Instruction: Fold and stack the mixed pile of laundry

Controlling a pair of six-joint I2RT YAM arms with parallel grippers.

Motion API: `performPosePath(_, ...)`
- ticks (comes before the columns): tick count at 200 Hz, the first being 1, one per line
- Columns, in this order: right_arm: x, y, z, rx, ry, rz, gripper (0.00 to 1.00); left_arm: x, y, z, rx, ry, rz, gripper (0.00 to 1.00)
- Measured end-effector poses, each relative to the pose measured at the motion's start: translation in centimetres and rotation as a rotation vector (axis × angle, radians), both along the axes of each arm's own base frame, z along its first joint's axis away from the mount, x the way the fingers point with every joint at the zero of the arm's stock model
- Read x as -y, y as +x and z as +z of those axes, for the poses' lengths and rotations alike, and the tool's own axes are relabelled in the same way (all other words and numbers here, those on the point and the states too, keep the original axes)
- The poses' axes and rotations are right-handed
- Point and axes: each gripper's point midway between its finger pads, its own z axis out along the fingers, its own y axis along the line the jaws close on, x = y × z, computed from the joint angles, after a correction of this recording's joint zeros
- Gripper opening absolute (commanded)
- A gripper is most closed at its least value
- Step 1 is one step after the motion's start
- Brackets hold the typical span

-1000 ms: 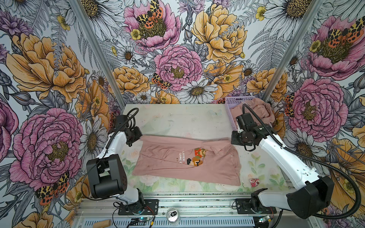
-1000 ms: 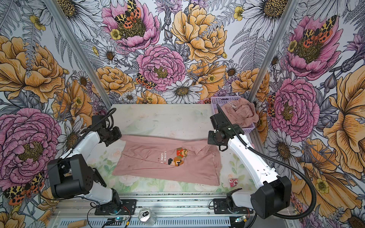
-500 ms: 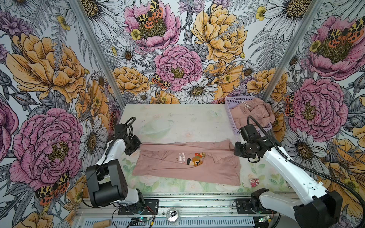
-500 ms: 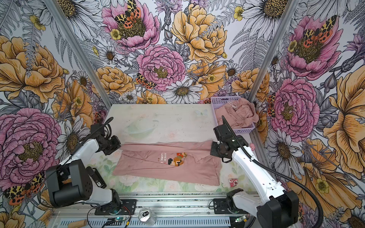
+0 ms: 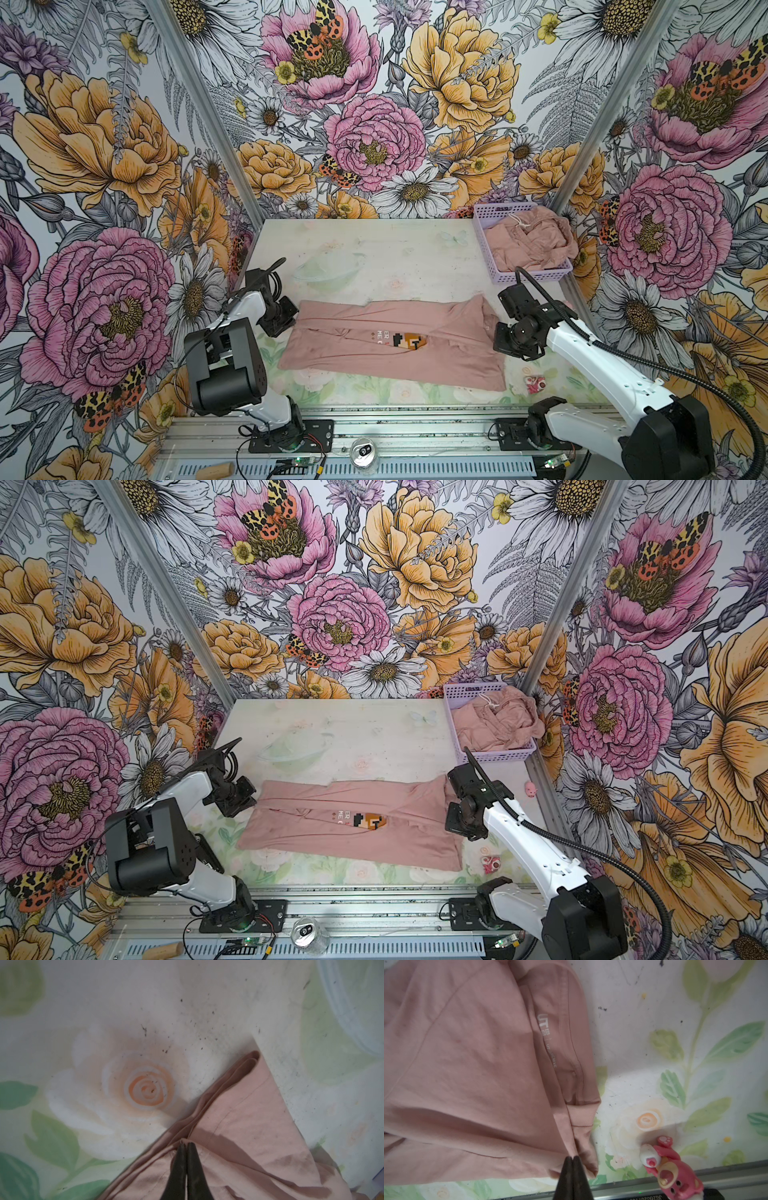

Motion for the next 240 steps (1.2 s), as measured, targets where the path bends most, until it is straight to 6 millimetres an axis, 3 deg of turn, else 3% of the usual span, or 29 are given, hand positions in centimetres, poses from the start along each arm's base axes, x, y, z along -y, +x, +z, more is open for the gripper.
performPosePath(57,0.0,-0.3,-1.7,-0.042,-0.009,-0.007,0.0,-0.2,-0.5,-1.0,-0.049,0.021,-0.01,0.0)
performPosePath(175,-0.8,0.0,-3.3,-0.089,-0.024,0.012,0.0,0.4,-0.6,-1.5,-0.079,0.075,-0.056,0.0)
performPosePath(240,-1.3,-1.2,-3.9,-0.108,-0.023,0.026,0.0,0.3,-0.6,-1.5,-0.08,0.078,-0.055,0.0)
